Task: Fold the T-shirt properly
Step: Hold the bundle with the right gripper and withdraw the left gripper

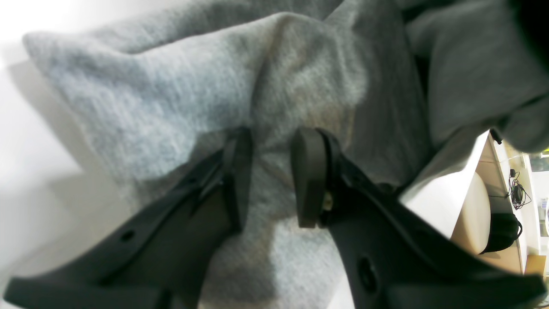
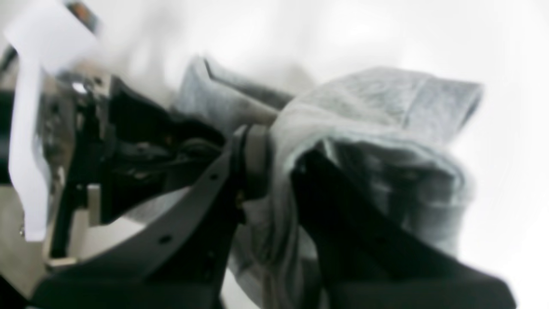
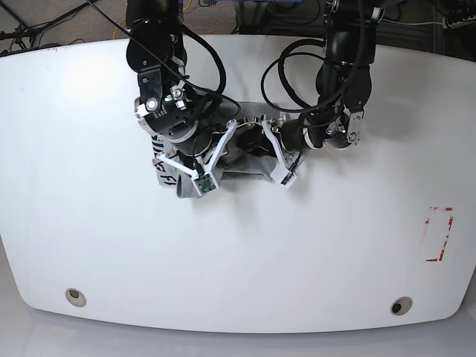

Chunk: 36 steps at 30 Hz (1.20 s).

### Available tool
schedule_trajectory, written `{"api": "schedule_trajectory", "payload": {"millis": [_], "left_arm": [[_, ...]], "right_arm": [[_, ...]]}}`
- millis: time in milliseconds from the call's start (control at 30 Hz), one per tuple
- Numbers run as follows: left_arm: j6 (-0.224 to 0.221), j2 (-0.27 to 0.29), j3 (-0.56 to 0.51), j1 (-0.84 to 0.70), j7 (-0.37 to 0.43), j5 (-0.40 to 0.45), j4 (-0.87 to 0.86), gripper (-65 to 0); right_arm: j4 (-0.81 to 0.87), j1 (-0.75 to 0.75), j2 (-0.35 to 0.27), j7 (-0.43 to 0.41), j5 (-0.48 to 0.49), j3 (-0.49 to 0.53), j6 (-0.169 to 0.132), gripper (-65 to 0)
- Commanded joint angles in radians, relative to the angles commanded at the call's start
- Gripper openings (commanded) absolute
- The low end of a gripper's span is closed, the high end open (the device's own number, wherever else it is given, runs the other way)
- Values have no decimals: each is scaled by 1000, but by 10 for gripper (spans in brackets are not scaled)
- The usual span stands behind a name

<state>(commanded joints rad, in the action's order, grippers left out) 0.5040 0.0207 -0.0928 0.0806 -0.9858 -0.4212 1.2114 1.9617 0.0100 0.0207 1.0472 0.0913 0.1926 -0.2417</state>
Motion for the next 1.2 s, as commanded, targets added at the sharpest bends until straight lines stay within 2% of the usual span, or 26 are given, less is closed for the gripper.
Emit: {"api": "schedule_trajectory", "payload": {"millis": [200, 267, 300, 333, 400, 467, 567, 733, 900, 1033, 1200], "left_arm": [[0, 0, 0, -2, 2, 0, 0, -483], [0, 0, 0, 0, 2, 0, 0, -483], [0, 0, 0, 0, 2, 0, 0, -483], [0, 0, 0, 0, 2, 0, 0, -483], [0, 0, 0, 0, 2, 0, 0, -483], [0, 0, 0, 0, 2, 0, 0, -483], [0, 0, 0, 0, 2, 0, 0, -483], [2, 0, 0, 2, 2, -5, 2, -483], [2, 0, 0, 3, 2, -6, 5, -483], [6, 0, 5, 5, 8, -9, 6, -483], [86, 0, 8, 0, 38, -34, 52, -483]], "right_arm": [[-15, -5, 0, -2, 0, 34, 2, -371], [-17, -25, 2, -18, -2, 51, 9, -262], [-17, -28, 2, -23, -2, 55, 17, -238], [-17, -32, 2, -35, -2, 69, 40, -190], [-17, -34, 0, -48, -2, 87, 74, -136], [-14, -44, -2, -49, -2, 100, 100, -106], [-12, -61, -6, -49, 0, 138, 118, -98], [-5, -63, -8, -49, 0, 196, 118, -98], [54, -41, -9, -49, 0, 199, 120, -101], [72, -26, -25, -66, 8, 183, 117, -140], [74, 9, -20, -115, 48, 123, 115, -178]]}}
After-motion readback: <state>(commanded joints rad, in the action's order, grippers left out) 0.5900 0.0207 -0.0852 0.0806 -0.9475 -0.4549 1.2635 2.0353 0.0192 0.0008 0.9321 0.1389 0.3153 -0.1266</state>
